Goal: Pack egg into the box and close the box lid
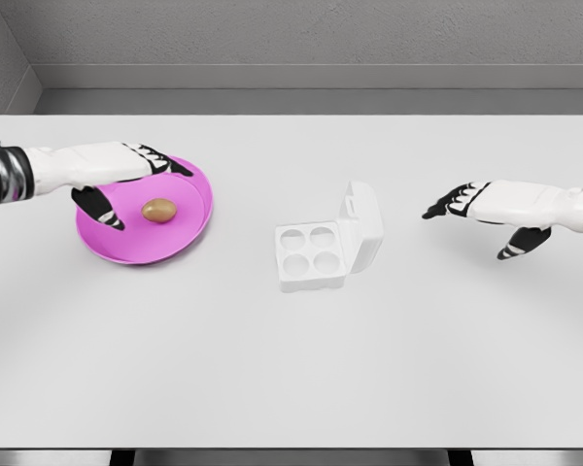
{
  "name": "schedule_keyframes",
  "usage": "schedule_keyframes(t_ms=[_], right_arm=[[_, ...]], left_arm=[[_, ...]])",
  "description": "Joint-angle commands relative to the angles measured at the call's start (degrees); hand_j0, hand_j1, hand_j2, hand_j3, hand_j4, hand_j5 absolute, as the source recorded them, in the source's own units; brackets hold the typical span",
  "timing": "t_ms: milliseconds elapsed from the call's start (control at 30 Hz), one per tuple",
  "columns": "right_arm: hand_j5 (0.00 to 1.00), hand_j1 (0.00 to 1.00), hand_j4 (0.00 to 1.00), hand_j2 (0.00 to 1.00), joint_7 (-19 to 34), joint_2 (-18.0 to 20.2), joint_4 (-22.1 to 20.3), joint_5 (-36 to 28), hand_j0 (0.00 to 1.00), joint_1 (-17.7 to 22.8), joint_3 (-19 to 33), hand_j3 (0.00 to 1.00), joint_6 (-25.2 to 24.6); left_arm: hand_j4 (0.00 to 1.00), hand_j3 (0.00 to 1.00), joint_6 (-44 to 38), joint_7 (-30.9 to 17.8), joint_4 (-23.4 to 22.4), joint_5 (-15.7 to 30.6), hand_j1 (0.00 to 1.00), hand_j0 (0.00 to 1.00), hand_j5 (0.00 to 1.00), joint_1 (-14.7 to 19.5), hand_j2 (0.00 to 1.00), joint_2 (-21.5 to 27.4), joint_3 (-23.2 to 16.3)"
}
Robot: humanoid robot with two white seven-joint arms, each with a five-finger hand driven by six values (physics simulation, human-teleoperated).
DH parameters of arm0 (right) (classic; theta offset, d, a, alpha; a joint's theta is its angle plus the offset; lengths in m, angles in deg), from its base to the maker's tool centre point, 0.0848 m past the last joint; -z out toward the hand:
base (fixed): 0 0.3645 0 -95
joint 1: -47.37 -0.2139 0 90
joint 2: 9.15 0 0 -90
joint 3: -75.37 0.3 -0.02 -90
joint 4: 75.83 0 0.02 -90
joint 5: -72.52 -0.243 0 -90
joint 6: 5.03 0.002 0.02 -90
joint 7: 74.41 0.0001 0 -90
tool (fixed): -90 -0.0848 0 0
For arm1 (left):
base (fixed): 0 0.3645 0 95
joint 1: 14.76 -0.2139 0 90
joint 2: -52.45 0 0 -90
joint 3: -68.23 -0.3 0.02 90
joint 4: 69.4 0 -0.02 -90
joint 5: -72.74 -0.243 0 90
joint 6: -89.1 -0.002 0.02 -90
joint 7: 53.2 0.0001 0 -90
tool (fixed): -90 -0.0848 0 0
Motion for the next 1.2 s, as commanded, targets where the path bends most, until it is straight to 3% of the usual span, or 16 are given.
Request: schedule_keyframes(t_ms=[0, 100, 267, 433, 600, 767, 1167], right_arm=[[1.0, 1.0, 1.0, 1.0, 0.0, 0.0, 1.2, -0.4, 1.0, 0.0, -0.1, 1.0, -0.1], [1.0, 1.0, 1.0, 1.0, 0.0, 0.0, 1.6, -0.4, 1.0, -0.3, 0.0, 1.0, -0.1], [1.0, 1.0, 1.0, 1.0, 0.0, 0.0, 3.0, -0.4, 1.0, -0.4, 0.1, 1.0, -0.1], [1.0, 1.0, 1.0, 1.0, 0.0, 0.0, 3.2, -0.4, 1.0, -0.4, -0.1, 1.0, -0.1], [1.0, 1.0, 1.0, 1.0, 0.0, 0.0, 3.8, -0.4, 1.0, -0.4, 0.1, 1.0, -0.1], [1.0, 1.0, 1.0, 1.0, 0.0, -1.3, 3.7, -0.3, 1.0, -0.4, -0.1, 1.0, -0.1], [1.0, 1.0, 1.0, 1.0, 0.0, -1.4, 3.2, -0.3, 1.0, -0.3, 0.2, 1.0, -0.1]], left_arm=[[1.0, 1.0, 0.5, 0.0, 0.3, 0.8, 1.0, 1.0, 1.0, 0.0, 1.0, 0.7, 0.0], [1.0, 1.0, 0.3, 0.0, 0.1, 0.4, 1.0, 1.0, 1.0, 0.3, 1.0, 0.3, 0.0], [1.0, 1.0, 0.3, 0.0, -4.9, -1.8, 1.0, 1.0, 1.0, 0.0, 1.0, -4.5, 0.0], [1.0, 1.0, 0.4, 0.0, -6.9, -2.0, 1.0, 1.0, 1.0, 0.1, 1.0, -5.3, 0.0], [1.0, 1.0, 0.4, 0.0, -10.1, -6.6, 1.0, 1.0, 1.0, 0.3, 1.0, -7.7, 0.0], [1.0, 1.0, 0.4, 0.0, -13.7, -6.7, 1.0, 1.0, 1.0, 0.9, 1.0, -9.6, 0.0], [1.0, 1.0, 0.3, 0.0, -14.7, -6.7, 1.0, 1.0, 1.0, 1.0, 1.0, -11.1, 0.0]])
